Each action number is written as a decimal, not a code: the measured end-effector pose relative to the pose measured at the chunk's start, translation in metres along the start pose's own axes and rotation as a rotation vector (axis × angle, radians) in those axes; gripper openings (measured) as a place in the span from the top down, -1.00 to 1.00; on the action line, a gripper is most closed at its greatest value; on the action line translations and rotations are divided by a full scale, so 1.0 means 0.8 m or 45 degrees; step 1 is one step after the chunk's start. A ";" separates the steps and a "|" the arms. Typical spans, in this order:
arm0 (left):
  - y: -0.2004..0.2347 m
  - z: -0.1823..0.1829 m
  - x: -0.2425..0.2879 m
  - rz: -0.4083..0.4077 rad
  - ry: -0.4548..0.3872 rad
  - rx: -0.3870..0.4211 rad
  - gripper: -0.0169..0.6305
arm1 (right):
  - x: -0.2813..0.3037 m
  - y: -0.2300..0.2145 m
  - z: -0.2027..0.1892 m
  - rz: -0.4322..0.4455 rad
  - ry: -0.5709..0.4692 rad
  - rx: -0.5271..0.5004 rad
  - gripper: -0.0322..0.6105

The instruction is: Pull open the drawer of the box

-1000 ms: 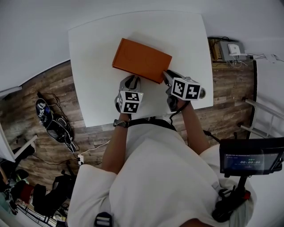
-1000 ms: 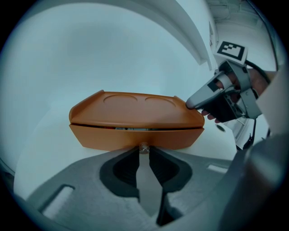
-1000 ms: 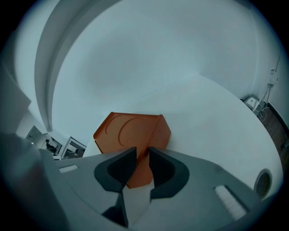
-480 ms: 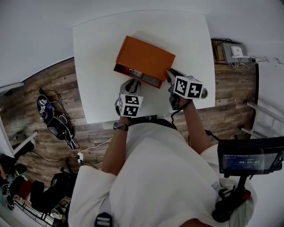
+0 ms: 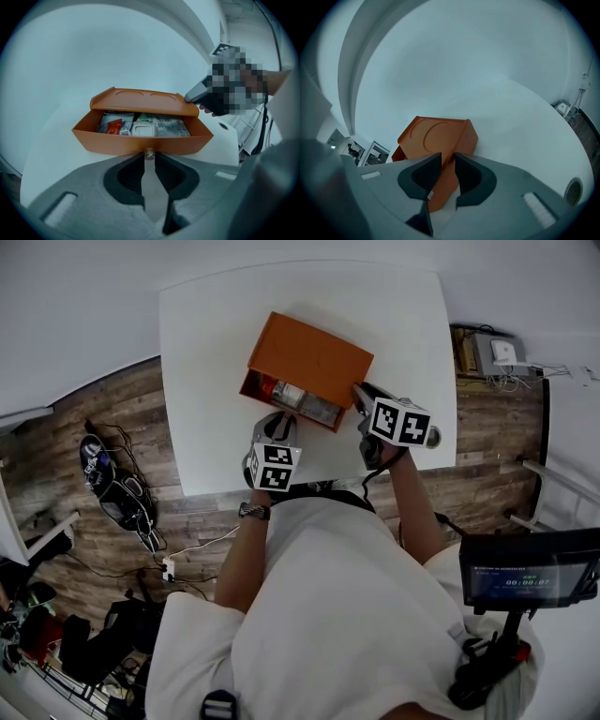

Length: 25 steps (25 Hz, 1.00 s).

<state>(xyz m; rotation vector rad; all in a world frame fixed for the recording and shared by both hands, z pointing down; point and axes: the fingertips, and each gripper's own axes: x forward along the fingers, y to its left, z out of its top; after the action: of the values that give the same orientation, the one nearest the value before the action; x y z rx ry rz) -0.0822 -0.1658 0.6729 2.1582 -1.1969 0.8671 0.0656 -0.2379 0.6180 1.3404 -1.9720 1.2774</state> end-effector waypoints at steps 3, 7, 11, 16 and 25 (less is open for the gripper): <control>0.000 -0.005 -0.002 0.003 0.006 -0.001 0.72 | 0.000 -0.002 0.000 -0.010 -0.002 -0.007 0.60; 0.001 -0.007 -0.005 0.014 0.009 0.002 0.72 | 0.002 0.003 -0.001 0.014 -0.001 -0.009 0.60; 0.000 -0.013 -0.009 0.020 0.018 0.002 0.72 | 0.002 0.003 -0.002 0.025 0.002 -0.014 0.59; 0.001 -0.023 -0.017 0.024 0.037 -0.009 0.72 | 0.003 0.004 -0.001 0.030 0.005 -0.017 0.58; -0.001 -0.036 -0.024 0.030 0.055 -0.020 0.72 | 0.005 0.002 0.001 0.033 0.002 -0.022 0.58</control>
<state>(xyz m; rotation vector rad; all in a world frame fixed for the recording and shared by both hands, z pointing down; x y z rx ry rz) -0.0974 -0.1349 0.6780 2.1059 -1.2062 0.9071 0.0623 -0.2404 0.6197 1.3090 -2.0011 1.2704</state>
